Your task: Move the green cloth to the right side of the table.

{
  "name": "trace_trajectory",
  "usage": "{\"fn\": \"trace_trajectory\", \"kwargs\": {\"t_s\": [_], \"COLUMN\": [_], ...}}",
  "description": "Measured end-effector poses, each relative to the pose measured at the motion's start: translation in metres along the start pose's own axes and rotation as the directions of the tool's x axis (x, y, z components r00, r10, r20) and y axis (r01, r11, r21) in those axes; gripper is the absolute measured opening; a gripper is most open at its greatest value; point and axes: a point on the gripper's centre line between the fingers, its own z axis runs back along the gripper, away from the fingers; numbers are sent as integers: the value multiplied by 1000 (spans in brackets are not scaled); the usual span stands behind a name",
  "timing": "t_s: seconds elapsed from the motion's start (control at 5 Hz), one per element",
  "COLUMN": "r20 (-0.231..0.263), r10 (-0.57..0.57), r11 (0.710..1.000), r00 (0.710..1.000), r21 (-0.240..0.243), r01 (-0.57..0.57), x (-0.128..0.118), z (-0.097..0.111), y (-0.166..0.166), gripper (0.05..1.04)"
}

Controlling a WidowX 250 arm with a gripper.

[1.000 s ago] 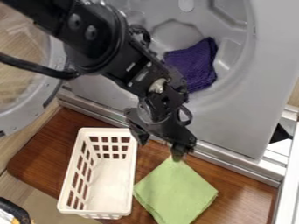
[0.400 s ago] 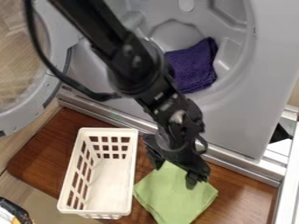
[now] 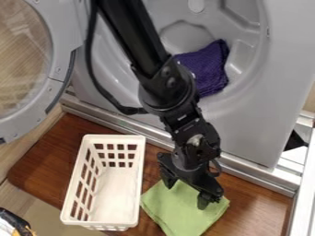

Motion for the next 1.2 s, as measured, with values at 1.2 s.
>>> {"fn": "trace_trajectory", "kwargs": {"t_s": [1.2], "r20": [-50], "r10": [-26], "r11": [998], "r00": [998], "r21": [-64], "r01": [23], "x": [16], "z": [-30], "y": [-29], "gripper": [1001]}}
